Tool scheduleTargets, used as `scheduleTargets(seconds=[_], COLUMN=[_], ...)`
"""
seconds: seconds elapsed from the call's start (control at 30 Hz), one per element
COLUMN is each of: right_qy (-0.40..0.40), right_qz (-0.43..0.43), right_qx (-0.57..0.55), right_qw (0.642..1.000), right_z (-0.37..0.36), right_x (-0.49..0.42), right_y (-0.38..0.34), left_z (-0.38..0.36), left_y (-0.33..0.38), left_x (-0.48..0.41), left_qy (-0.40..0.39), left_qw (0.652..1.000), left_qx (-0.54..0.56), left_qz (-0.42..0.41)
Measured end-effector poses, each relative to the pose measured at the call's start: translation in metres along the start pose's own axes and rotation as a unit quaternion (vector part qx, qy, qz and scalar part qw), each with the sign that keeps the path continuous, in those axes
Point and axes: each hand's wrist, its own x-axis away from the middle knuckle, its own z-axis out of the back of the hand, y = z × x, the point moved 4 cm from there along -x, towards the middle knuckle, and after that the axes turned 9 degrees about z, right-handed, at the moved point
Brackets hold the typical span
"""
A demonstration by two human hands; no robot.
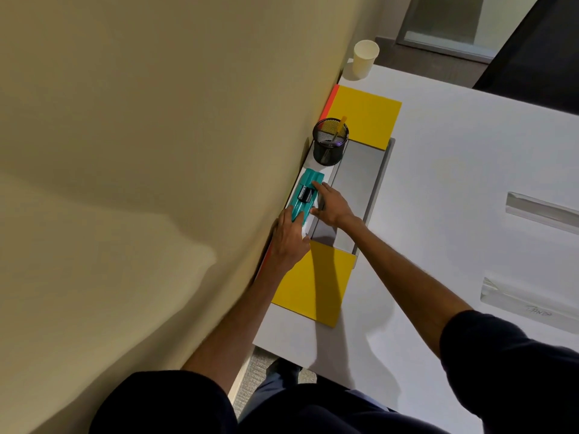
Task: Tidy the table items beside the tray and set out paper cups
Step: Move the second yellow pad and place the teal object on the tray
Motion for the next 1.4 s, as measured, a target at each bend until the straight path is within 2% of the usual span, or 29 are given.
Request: scheduleTargets(seconds=[0.23, 0.43, 0.77, 0.9, 1.0, 1.3, 1.4], right_qy=[0.014, 0.064, 0.144, 0.173, 0.204, 0.284, 0.320], right_qz=[0.000, 0.020, 0.003, -0.016, -0.028, -0.096, -0.120], right_qx=[-0.008, -0.048, -0.110, -0.122, -0.127, -0.137, -0.143], right_qw=[1.000, 0.997, 0.983, 0.977, 0.970, 0.944, 0.929], right_z=[-0.004, 0.005, 0.007, 0.008, 0.012, 0.003, -0.004], right_x=[0.010, 0.031, 0.085, 0.112, 0.135, 0.218, 0.247], right_y=[0.003, -0.005, -0.011, -0.007, -0.004, -0.005, -0.012], left_z=[0.001, 0.007, 0.009, 0.004, -0.002, -0.006, -0.002], left_y=[-0.001, -0.003, 0.004, 0.011, 0.012, 0.017, 0.017], left_x=[0.005, 0.016, 0.048, 0.067, 0.078, 0.126, 0.147], left_qy=[-0.017, -0.003, 0.013, -0.004, -0.017, -0.026, -0.034], left_qw=[1.000, 1.000, 1.000, 0.999, 0.998, 0.986, 0.987], left_qx=[-0.017, -0.021, -0.010, 0.009, 0.026, 0.044, 0.006], left_qz=[-0.003, 0.010, -0.021, -0.032, -0.047, -0.159, -0.160])
